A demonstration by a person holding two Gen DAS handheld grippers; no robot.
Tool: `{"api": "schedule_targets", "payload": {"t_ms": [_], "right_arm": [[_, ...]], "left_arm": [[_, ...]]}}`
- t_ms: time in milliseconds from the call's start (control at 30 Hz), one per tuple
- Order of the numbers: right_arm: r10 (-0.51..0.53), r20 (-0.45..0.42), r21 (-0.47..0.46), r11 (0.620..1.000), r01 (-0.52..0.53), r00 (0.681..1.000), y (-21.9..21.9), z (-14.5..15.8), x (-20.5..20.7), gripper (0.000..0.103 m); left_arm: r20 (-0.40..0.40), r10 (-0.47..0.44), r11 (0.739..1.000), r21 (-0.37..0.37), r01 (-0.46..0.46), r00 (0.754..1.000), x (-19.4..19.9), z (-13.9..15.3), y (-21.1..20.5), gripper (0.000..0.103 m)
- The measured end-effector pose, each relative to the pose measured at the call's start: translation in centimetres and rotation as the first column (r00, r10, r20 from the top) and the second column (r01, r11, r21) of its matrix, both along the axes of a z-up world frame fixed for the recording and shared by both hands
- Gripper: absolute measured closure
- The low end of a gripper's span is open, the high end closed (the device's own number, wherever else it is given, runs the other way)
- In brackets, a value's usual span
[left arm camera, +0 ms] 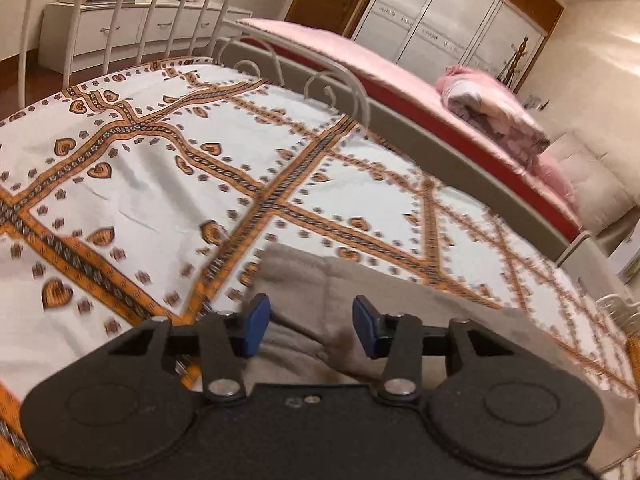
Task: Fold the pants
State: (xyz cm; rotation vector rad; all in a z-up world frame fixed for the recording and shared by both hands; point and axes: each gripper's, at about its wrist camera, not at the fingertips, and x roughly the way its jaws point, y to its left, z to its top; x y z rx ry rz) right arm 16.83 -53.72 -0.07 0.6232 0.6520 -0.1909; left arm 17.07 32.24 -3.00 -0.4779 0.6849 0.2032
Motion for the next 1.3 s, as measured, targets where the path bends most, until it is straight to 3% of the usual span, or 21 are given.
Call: {"api": "schedule_targets", "payload": {"t_ms": [267,367,467,567,700,867,900,1000,1067,1233,1300], "right_arm": [[0.053,-0.027,-0.054,0.997,-0.054,0.998,2.1,-0.1,1.6,0.07],[0.061,-0.044,-0.058,0.996,-0.064,0.997,2.5,-0.4,2.0,0.07],[0.062,-0.052,-0.062,0.996,-0.065,0.997,2.6,-0.7,2.2,0.07],[0.069,-0.065,-0.063,0.995,-0.073,0.996,2.7,-0.9,2.5,0.069],[0.08,-0.075,-0.068,0.994,-0.085,0.994,2.9,-1.0,2.6,0.069],[0.073,-0.084,-0.067,0.995,-0.079,0.994,2.7,-1.3,2.5,0.068],[0.074,-0.086,-0.069,0.994,-0.08,0.994,2.7,-1.3,2.5,0.068],[0.079,-0.096,-0.073,0.994,-0.086,0.992,2.7,-1.5,2.6,0.068],[0.074,-0.099,-0.066,0.995,-0.081,0.992,2.6,-1.6,2.6,0.067],[0.073,-0.081,-0.043,0.996,-0.076,0.994,2.4,-1.3,2.3,0.066],[0.073,-0.072,-0.036,0.996,-0.076,0.995,2.2,-1.2,2.1,0.061]], "left_arm": [[-0.034,-0.083,0.994,-0.068,0.08,0.996,2.5,-1.2,1.3,0.064],[0.012,-0.086,0.992,-0.094,0.087,0.996,1.9,-1.0,1.0,0.076],[-0.035,-0.106,0.994,-0.04,0.105,0.994,2.6,-1.9,0.2,0.075],[0.0,-0.093,0.993,-0.077,0.093,0.996,2.7,-2.0,0.8,0.075],[0.005,-0.119,0.993,-0.02,0.119,0.993,2.7,-1.4,0.0,0.092],[0.134,-0.088,0.991,0.109,0.074,0.987,2.0,2.0,-0.1,0.1],[0.135,-0.085,0.989,0.132,0.067,0.987,2.2,2.3,0.1,0.1],[-0.102,-0.105,0.97,0.207,0.125,0.989,4.9,-1.5,0.2,0.098],[-0.067,-0.086,0.972,0.215,0.098,0.994,4.3,-1.8,-0.3,0.098],[-0.014,0.0,0.987,0.162,0.003,1.0,1.5,0.1,-0.2,0.073],[0.022,0.031,0.987,0.154,-0.034,0.999,-0.4,1.5,-0.2,0.06]]}}
